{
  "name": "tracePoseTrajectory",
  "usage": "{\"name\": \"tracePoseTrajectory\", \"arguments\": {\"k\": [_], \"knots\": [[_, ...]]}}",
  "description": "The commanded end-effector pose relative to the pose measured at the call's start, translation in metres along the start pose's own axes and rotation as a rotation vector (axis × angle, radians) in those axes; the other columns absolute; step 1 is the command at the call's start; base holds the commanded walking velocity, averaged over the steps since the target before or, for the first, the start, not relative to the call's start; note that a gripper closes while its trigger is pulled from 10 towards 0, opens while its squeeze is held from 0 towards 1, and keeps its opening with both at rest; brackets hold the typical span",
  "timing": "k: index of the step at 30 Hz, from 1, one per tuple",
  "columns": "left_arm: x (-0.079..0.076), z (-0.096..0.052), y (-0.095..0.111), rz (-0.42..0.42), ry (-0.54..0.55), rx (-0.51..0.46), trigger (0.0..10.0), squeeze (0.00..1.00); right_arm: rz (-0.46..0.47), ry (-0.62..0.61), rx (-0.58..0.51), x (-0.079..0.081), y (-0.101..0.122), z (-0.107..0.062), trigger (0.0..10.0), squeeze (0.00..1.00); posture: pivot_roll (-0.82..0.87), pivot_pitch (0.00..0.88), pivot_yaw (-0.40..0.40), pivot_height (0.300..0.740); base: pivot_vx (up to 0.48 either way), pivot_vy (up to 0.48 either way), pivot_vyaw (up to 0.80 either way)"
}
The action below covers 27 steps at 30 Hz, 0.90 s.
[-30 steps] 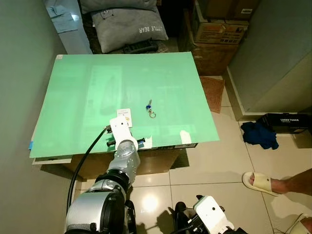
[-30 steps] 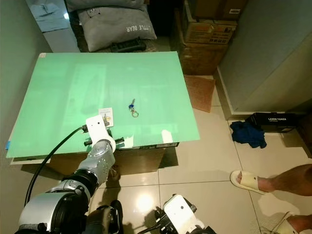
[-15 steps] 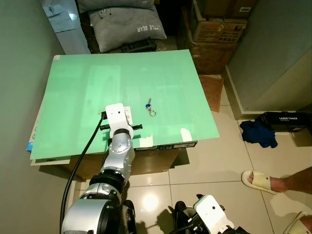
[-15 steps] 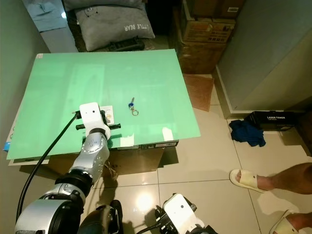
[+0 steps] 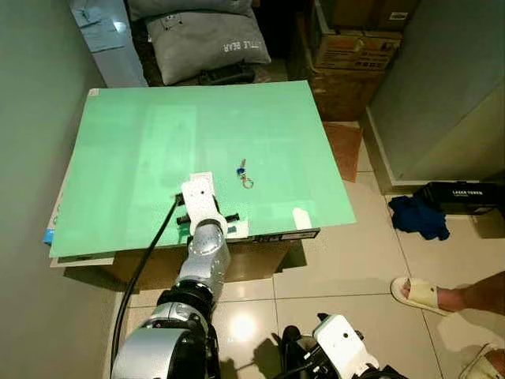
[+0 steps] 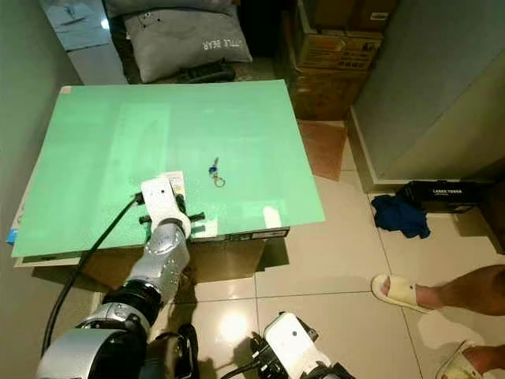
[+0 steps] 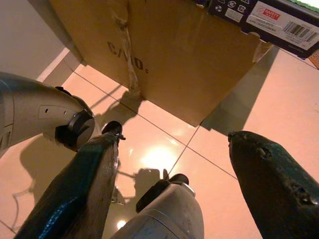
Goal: Hang keys on a hook
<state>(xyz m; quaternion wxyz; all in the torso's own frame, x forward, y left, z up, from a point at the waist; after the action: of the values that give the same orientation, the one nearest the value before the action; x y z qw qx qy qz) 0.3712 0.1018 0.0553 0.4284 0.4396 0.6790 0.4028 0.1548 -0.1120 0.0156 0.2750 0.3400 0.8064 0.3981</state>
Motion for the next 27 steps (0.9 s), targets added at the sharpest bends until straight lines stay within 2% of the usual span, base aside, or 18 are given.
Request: {"name": "tracePoseTrajectory", "arguments": {"k": [1, 11, 12, 14, 15, 17, 20, 27], "knots": [[0.002, -0.005, -0.017, -0.037, 0.026, 0.065, 10.0, 1.0, -0.002, 0.013, 0.023, 0.002, -0.005, -0.003, 10.0, 0.0, -0.26, 0.253, -0.036, 0.74, 0.0, 0.0, 0.0], [0.011, -0.004, -0.015, -0.016, 0.076, 0.051, 10.0, 1.0, 0.006, 0.008, -0.002, 0.002, -0.002, -0.004, 10.0, 0.0, -0.26, 0.25, -0.035, 0.74, 0.0, 0.0, 0.0], [0.01, -0.003, -0.014, -0.015, 0.076, 0.053, 10.0, 0.8, 0.022, -0.001, -0.042, 0.001, 0.005, -0.005, 10.0, 0.0, -0.26, 0.25, -0.034, 0.74, 0.0, 0.0, 0.0], [0.01, -0.002, -0.013, -0.016, 0.075, 0.052, 10.0, 0.8, 0.03, -0.004, -0.063, 0.0, 0.008, -0.005, 10.0, 0.0, -0.26, 0.25, -0.034, 0.74, 0.0, 0.0, 0.0], [0.01, -0.002, -0.011, -0.022, 0.071, 0.051, 10.0, 0.0, 0.037, -0.008, -0.084, 0.0, 0.012, -0.006, 10.0, 0.0, -0.26, 0.25, -0.033, 0.74, 0.0, 0.0, 0.0], [0.009, -0.001, -0.011, -0.043, 0.07, 0.054, 10.0, 0.0, 0.041, -0.023, -0.114, -0.003, 0.017, -0.006, 10.0, 0.0, -0.26, 0.252, -0.032, 0.74, 0.0, 0.0, 0.0], [0.005, -0.001, -0.015, -0.131, 0.076, 0.105, 10.0, 0.0, 0.051, -0.074, -0.181, -0.012, 0.029, -0.007, 10.0, 0.0, -0.26, 0.256, -0.029, 0.74, 0.0, 0.0, 0.0], [0.0, -0.005, -0.03, -0.173, 0.098, 0.198, 10.0, 0.0, 0.049, -0.08, -0.179, -0.011, 0.028, -0.009, 10.0, 0.0, -0.27, 0.269, -0.025, 0.74, 0.0, 0.0, 0.0]]}}
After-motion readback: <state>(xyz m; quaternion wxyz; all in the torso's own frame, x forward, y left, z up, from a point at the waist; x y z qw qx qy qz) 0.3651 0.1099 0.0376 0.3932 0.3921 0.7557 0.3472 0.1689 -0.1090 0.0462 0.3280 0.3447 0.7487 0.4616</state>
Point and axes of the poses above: a point about 5 cm out from each wrist's last joint towards the gripper, its own z axis pointing out of the wrist towards the gripper, its own y axis along the axis of the wrist's last joint, x = y × z, the point moved 3 cm from there along z, pointing out of the wrist towards the gripper, and after that the axes turned 3 degrees about -z, right-handed, at the moved point
